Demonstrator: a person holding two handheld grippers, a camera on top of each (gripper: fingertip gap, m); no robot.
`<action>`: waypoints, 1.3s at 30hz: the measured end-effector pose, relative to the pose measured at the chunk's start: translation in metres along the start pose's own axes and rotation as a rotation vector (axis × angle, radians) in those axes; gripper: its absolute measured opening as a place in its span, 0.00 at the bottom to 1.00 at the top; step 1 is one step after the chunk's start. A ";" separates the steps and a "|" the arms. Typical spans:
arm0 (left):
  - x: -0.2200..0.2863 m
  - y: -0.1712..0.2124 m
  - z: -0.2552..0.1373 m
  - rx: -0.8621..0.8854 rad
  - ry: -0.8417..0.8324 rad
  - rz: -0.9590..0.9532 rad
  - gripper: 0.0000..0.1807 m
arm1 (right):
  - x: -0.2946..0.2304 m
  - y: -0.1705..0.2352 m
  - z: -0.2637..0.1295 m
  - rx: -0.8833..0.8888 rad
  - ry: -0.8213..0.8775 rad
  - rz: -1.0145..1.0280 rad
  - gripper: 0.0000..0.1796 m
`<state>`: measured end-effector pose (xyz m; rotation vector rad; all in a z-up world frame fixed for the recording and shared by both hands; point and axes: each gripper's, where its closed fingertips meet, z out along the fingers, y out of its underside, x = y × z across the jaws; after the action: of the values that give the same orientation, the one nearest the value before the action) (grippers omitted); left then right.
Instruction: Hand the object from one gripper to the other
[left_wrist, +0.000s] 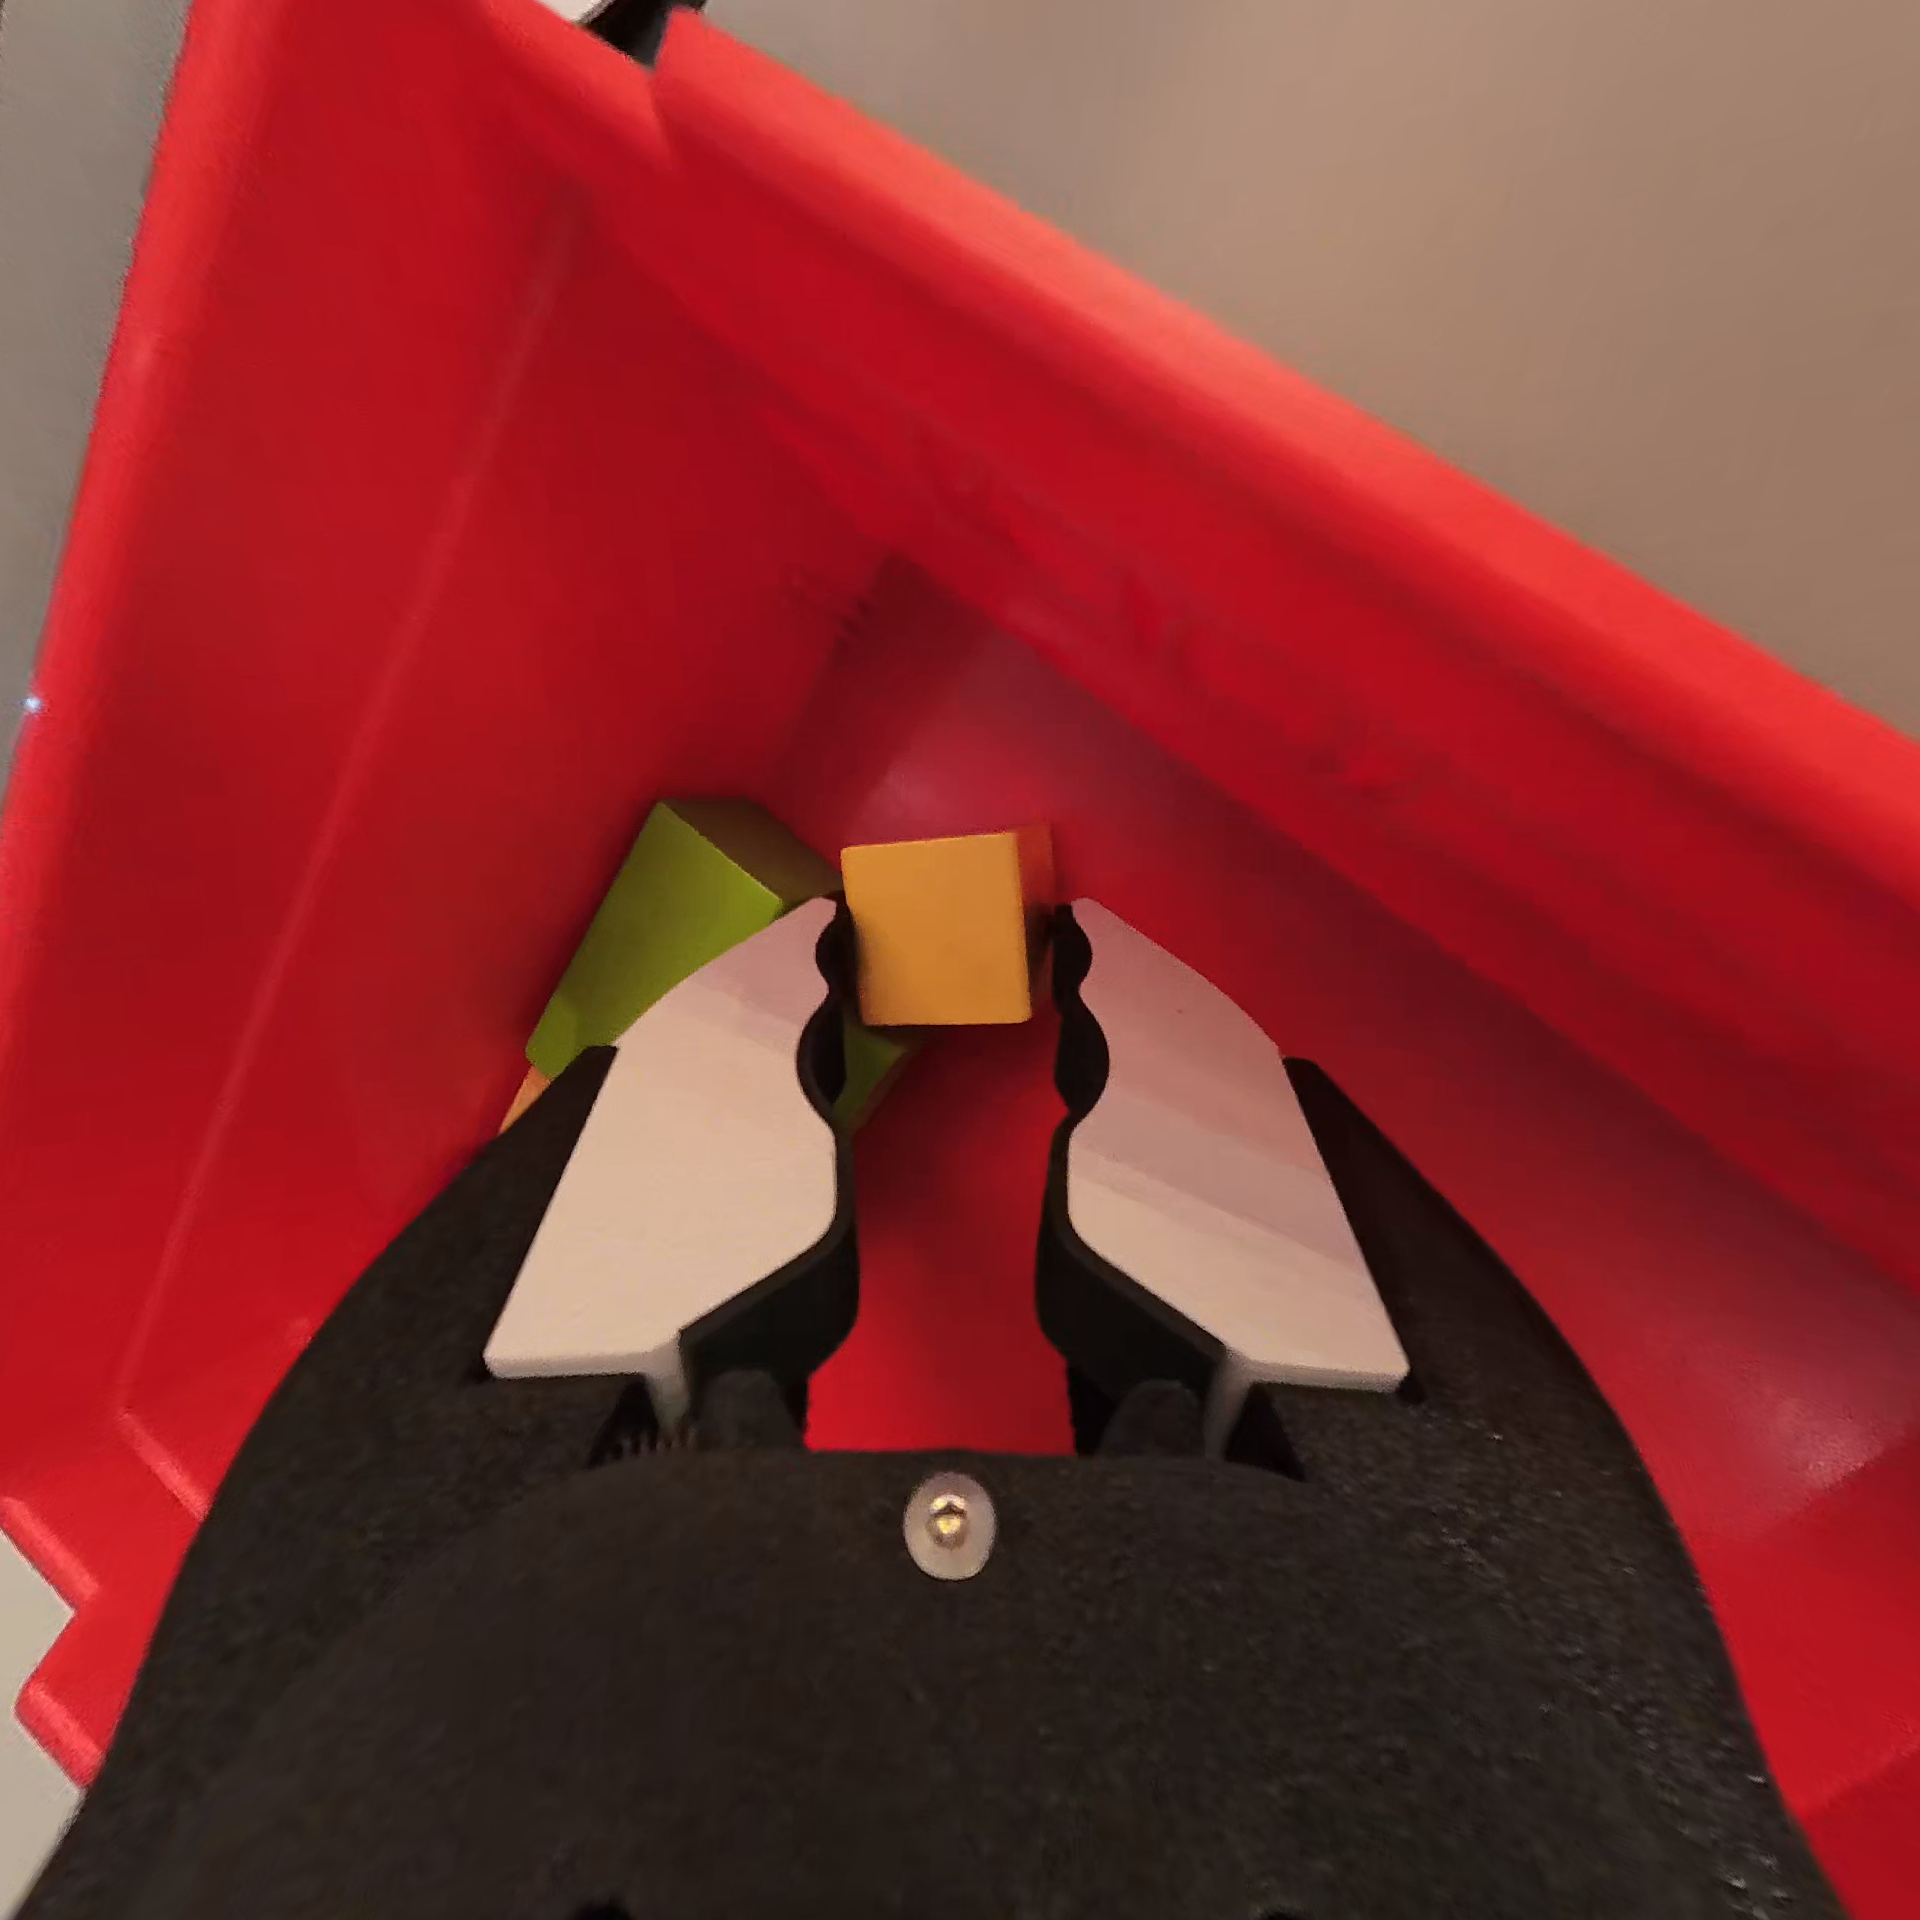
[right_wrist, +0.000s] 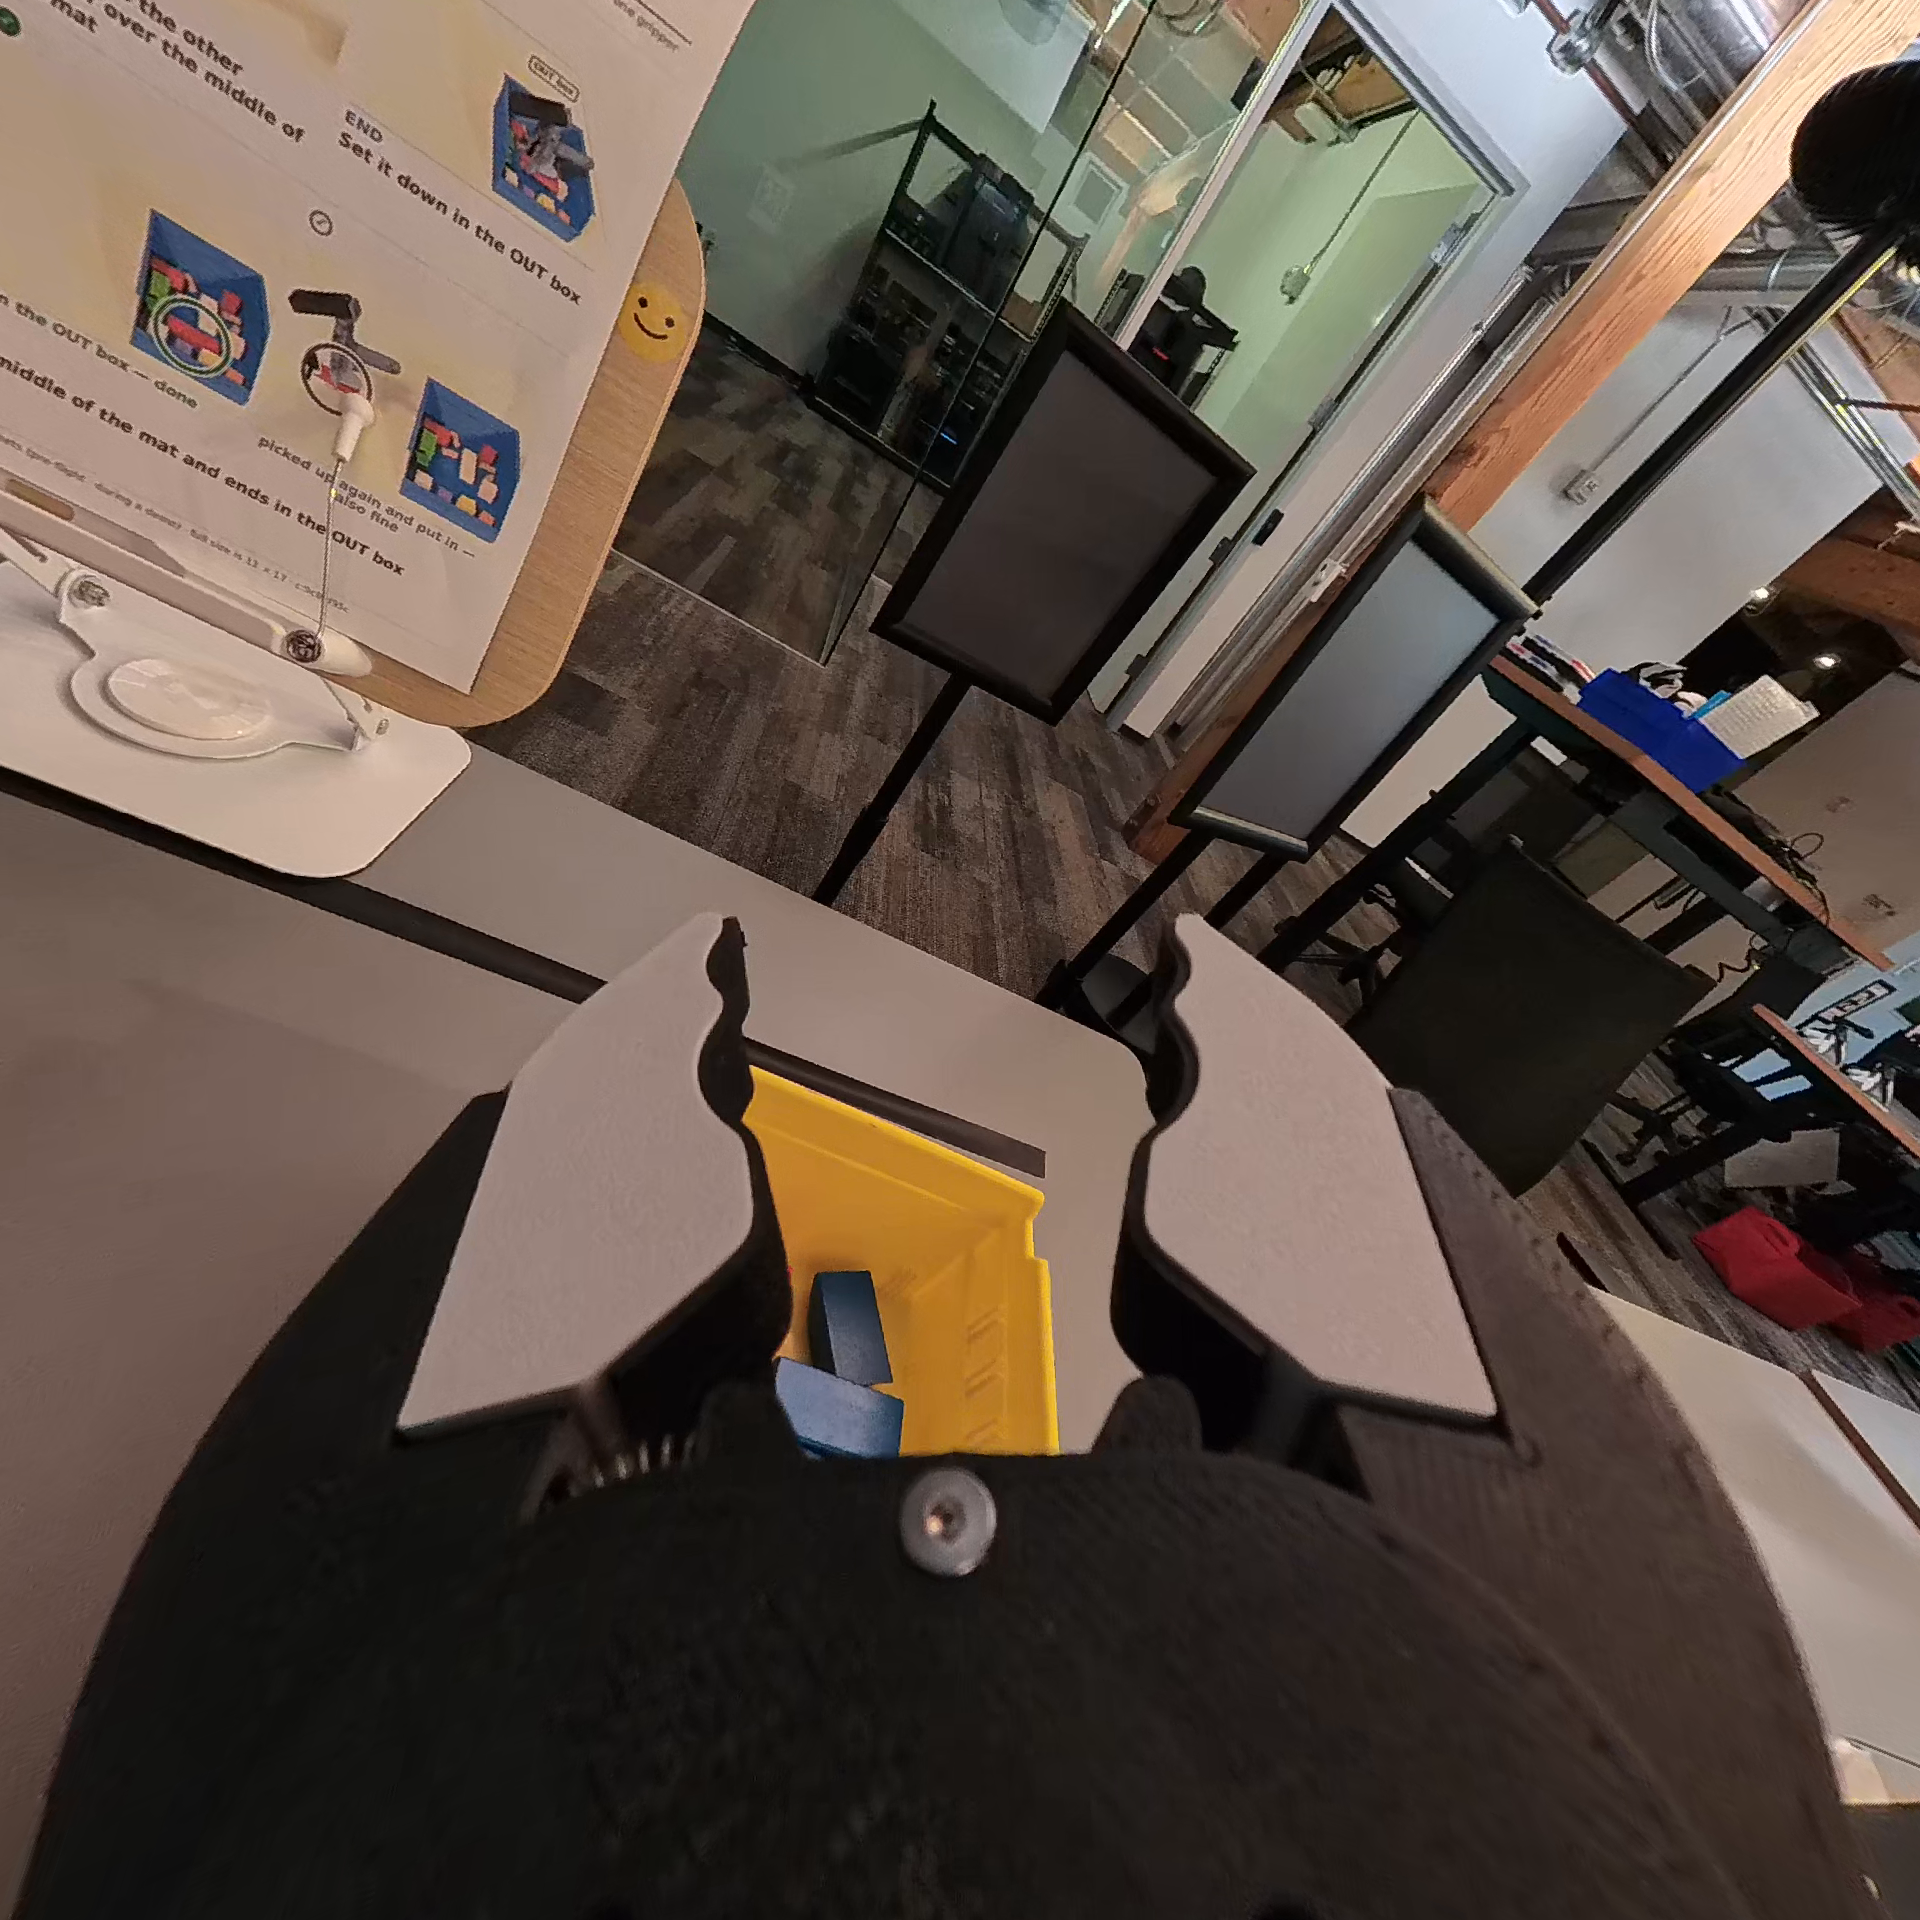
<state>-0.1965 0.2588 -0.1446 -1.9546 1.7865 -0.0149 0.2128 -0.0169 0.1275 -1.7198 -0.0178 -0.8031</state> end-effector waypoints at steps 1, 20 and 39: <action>0.000 0.000 0.001 -0.005 0.002 -0.008 0.21 | 0.001 0.000 0.000 -0.001 0.002 0.000 0.42; -0.017 -0.011 -0.044 0.143 -0.043 -0.084 0.20 | -0.011 -0.002 0.004 -0.005 -0.023 -0.028 0.42; 0.152 -0.199 -0.269 1.063 1.017 -0.270 0.19 | -0.252 -0.115 -0.106 0.878 -0.563 -0.303 0.34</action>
<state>-0.0772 0.0288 0.1160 -1.3387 1.3872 -1.8816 -0.0794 0.0270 0.1052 -1.0431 -0.9001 -0.3884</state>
